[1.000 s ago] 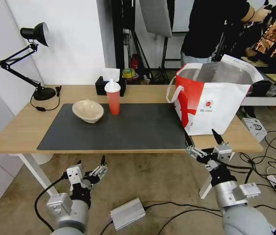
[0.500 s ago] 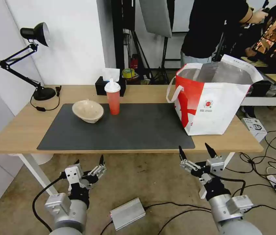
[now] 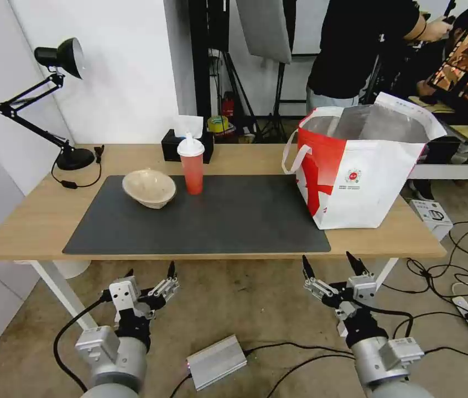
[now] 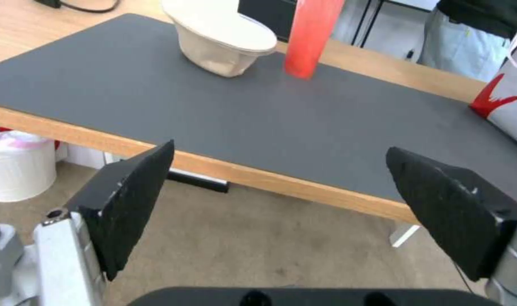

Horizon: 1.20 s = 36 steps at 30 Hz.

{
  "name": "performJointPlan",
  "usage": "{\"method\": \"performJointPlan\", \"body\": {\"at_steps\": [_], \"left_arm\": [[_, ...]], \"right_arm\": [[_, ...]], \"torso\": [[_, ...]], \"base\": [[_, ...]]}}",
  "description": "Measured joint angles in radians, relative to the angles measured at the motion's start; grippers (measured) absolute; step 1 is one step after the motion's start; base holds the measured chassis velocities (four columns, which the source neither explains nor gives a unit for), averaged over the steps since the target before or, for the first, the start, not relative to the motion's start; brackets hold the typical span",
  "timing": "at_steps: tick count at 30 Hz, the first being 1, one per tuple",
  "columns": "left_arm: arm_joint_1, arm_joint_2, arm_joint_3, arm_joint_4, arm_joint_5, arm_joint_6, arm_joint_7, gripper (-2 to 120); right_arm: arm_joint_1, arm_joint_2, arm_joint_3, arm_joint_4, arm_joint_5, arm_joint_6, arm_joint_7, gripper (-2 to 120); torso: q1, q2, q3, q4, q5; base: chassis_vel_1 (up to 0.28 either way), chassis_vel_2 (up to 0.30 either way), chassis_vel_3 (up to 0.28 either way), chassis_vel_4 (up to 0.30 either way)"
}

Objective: Pick up the trash from the table and place it into the takeout bag.

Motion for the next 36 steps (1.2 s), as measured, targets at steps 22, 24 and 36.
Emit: {"method": "performJointPlan", "body": {"at_steps": [22, 24, 36], "left_arm": [[0.008, 0.001, 0.002, 0.002, 0.033, -0.006, 0.006, 100], [0.009, 0.001, 0.001, 0.002, 0.033, -0.006, 0.006, 100], [0.022, 0.020, -0.009, -0.001, 0.067, -0.030, 0.014, 100]], "right_arm": [[-0.015, 0.028, -0.008, -0.012, -0.041, 0.010, 0.007, 100], [-0.016, 0.030, -0.008, -0.013, -0.044, 0.012, 0.007, 100], [-0.029, 0.035, 0.001, -0.003, -0.065, 0.071, -0.076, 100]], "torso": [[0.000, 0.000, 0.000, 0.0000, 0.0000], [0.000, 0.000, 0.000, 0.0000, 0.0000], [0.000, 0.000, 0.000, 0.0000, 0.0000]], "base": [[0.000, 0.000, 0.000, 0.000], [0.000, 0.000, 0.000, 0.000], [0.000, 0.000, 0.000, 0.000]]}}
